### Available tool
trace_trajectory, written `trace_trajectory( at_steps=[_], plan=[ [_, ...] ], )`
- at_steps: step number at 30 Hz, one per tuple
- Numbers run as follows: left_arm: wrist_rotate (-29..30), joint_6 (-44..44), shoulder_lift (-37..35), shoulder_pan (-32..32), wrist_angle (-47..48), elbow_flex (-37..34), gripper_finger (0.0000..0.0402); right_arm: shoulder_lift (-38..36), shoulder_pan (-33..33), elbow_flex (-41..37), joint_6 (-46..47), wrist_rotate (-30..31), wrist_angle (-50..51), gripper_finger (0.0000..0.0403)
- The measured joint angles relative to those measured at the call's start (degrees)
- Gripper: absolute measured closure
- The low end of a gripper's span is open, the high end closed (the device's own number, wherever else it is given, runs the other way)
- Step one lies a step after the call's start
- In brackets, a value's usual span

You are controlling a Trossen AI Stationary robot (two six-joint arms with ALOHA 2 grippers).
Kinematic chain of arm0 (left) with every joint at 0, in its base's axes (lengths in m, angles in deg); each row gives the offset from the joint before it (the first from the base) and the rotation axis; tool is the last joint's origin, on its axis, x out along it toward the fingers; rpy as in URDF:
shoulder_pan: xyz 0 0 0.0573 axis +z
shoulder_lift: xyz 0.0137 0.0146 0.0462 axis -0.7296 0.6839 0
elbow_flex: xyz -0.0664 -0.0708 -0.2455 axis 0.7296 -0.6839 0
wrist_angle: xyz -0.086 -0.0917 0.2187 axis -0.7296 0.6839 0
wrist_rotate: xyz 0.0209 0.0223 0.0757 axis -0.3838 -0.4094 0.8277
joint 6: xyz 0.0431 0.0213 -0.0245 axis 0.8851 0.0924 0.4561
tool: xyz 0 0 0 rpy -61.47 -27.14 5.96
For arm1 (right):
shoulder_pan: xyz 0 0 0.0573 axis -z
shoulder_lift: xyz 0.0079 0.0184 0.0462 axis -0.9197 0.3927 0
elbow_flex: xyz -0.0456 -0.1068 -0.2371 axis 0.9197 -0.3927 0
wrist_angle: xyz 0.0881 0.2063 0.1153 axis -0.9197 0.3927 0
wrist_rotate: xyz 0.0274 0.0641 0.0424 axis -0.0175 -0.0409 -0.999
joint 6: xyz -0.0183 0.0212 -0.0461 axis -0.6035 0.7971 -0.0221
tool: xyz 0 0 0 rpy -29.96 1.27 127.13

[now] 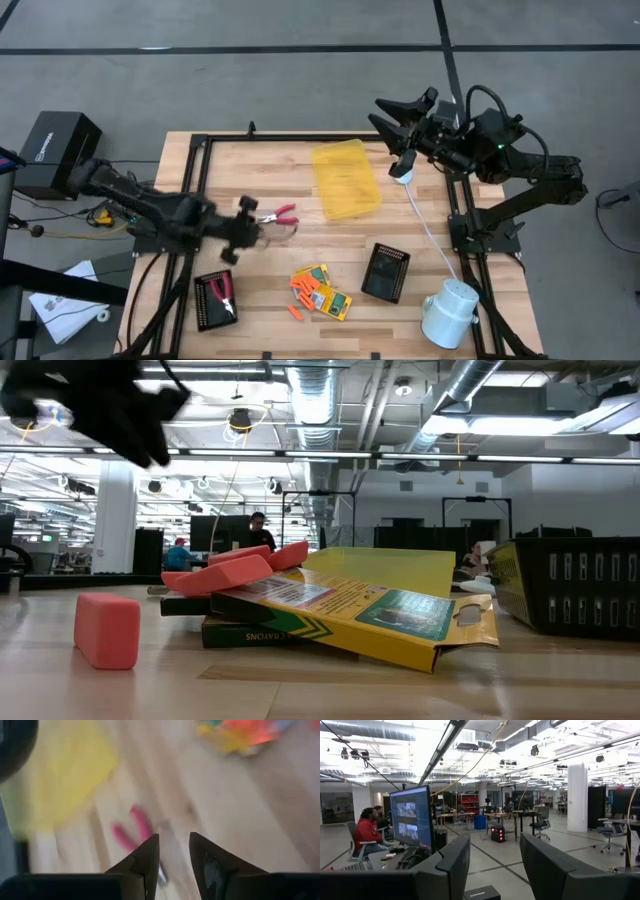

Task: Pick & Place School Supplies
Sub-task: Put the pink puncher into the left black bin

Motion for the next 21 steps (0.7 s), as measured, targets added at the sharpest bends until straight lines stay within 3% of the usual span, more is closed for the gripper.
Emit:
trace_trajectory(
  at_steps=[4, 7, 12, 21],
  plan=[
    [-10.0, -9.7, 6.5, 9.5, 2.7, 0.8, 0.0298, 0.0, 0.0, 0.1, 0.2, 0.1, 0.0, 0.0239],
    [-14.2, -12.2, 10.8, 13.0, 2.6, 0.8, 0.0285, 0.0, 0.0, 0.1, 1.3, 0.2, 0.0, 0.0238],
    [-14.6, -12.5, 14.7, 15.7, 1.3, 0.8, 0.0239, 0.0, 0.0, 0.1, 1.6, 1.5, 0.0, 0.0238],
    [-13.8, -13.7, 14.7, 20.3, -1.3, 0.9, 0.0142, 0.0, -0.1, 0.1, 1.6, 2.9, 0.3, 0.0237]
  ],
)
